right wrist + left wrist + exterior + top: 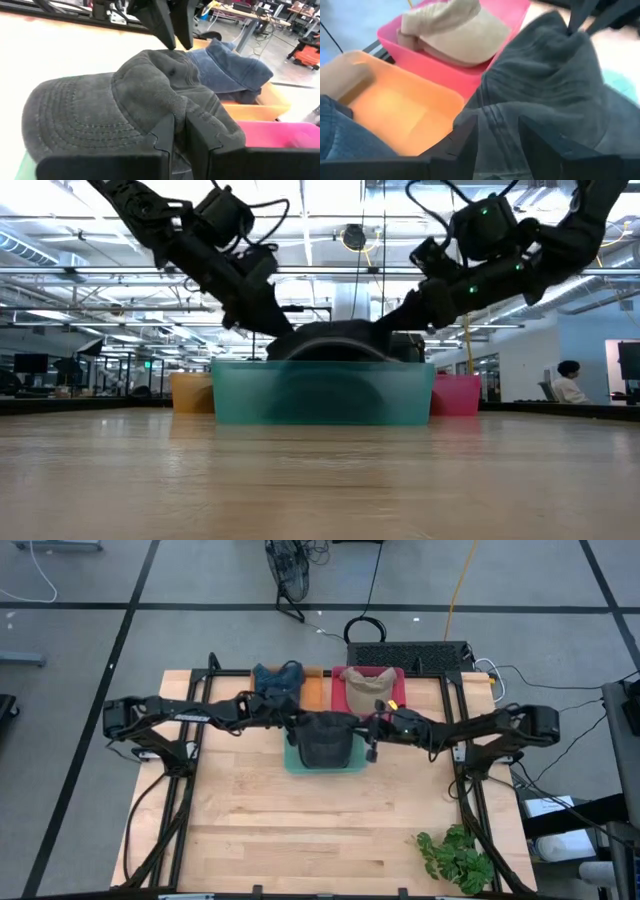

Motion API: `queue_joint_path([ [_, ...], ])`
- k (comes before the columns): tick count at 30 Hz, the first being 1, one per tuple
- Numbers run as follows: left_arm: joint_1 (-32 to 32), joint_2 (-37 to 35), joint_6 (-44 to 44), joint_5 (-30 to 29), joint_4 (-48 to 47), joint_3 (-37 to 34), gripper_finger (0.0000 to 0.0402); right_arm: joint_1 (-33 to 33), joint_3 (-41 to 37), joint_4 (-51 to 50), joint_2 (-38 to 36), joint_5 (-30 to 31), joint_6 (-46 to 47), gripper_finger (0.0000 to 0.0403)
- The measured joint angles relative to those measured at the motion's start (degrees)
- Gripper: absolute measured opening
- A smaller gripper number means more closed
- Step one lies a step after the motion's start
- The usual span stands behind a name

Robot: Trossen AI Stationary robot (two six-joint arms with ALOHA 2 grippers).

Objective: Pick & Place hat
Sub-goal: Put the black cap into the blue bin

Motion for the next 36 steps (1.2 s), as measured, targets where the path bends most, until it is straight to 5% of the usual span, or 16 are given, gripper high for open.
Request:
queue_joint_path([
  [18, -3.0, -2.3, 0.5, -0.2, -4.9, 0.0, 0.015, 1.1, 0.1, -4.1, -3.1, 2.8, 0.1, 0.0033],
  [24, -3.0, -2.3, 0.3, -2.7, -8.9, 0.0, 0.015, 1.1, 0.1, -6.2, -1.2, -1.6, 1.2, 0.0112],
  [29, -3.0, -2.3, -0.9, -3.1, -10.6, 0.0, 0.015, 1.1, 0.1, -4.8, -0.4, 3.9, 1.3, 0.0183],
  [36, -2.8, -2.3, 0.2, -3.1, -13.3, 0.0, 0.015, 1.6, 0.2, 3.1, -1.2, 4.9, 3.3, 0.0204],
])
